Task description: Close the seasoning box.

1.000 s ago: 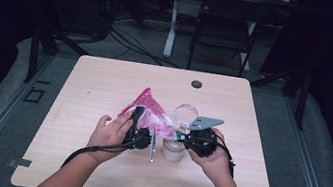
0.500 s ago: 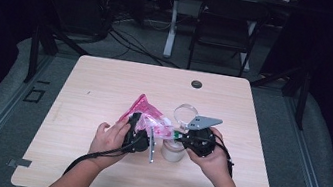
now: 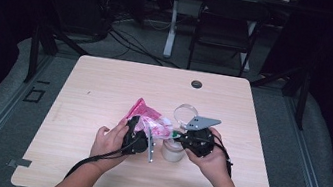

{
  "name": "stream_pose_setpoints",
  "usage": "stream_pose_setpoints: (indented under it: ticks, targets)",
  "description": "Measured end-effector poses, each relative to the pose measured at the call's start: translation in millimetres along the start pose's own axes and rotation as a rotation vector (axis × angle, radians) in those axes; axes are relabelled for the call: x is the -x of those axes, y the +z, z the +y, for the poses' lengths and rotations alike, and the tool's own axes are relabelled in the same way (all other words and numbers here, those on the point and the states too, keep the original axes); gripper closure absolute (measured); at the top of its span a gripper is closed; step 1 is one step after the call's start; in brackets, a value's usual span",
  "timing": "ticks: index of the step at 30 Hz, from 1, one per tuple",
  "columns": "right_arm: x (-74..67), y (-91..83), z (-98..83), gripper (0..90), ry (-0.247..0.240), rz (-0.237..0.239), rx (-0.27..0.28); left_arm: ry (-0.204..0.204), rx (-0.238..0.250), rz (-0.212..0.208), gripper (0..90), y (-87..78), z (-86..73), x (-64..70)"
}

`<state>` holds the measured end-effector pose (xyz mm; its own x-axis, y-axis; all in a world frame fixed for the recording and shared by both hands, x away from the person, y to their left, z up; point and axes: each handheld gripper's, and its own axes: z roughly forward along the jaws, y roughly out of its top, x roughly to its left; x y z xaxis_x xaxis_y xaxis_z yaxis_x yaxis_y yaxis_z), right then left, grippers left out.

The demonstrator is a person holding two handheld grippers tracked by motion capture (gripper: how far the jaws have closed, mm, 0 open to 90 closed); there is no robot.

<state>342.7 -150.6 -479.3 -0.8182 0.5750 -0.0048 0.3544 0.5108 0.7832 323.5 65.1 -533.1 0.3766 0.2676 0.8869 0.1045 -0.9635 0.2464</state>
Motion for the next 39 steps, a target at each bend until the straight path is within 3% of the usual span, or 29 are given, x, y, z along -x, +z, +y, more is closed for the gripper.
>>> stream_pose_setpoints:
  ticks: [11, 17, 19, 22, 24, 26, 27, 30, 39]
  targets:
    - [-2.0, -0.5, 1.6, 90.0, -0.003, 0.000, 0.007, -0.039, -0.003, -0.037, 69.8, 2.3, -1.7, 1.9]
    - [-1.7, -2.6, 2.8, 89.4, 0.013, 0.021, 0.028, -0.094, 0.001, -0.080, 70.9, 4.0, -4.7, 2.6]
    - [-0.8, -5.5, 3.9, 85.2, 0.036, 0.045, 0.060, -0.138, 0.006, -0.111, 71.2, 5.8, -6.2, 3.6]
    - [-0.7, -6.6, 4.7, 83.5, 0.045, 0.055, 0.075, -0.162, 0.003, -0.135, 71.3, 6.9, -7.2, 4.3]
    - [-1.6, -7.4, 5.3, 81.7, 0.039, 0.052, 0.080, -0.181, -0.002, -0.159, 71.5, 7.7, -8.4, 4.2]
    - [-1.7, -7.5, 5.6, 76.5, 0.038, 0.053, 0.083, -0.219, 0.006, -0.184, 71.5, 9.1, -9.6, 5.3]
    - [-1.7, -7.5, 5.7, 74.9, 0.039, 0.051, 0.085, -0.263, 0.025, -0.197, 71.5, 10.4, -10.2, 7.9]
    - [-2.0, -7.6, 5.8, 72.4, 0.047, 0.053, 0.097, -0.314, 0.031, -0.224, 71.5, 11.7, -12.2, 10.7]
    - [-0.2, -10.0, 6.0, 59.0, 0.067, 0.054, 0.129, -0.439, 0.042, -0.302, 71.5, 18.4, -18.7, 15.9]
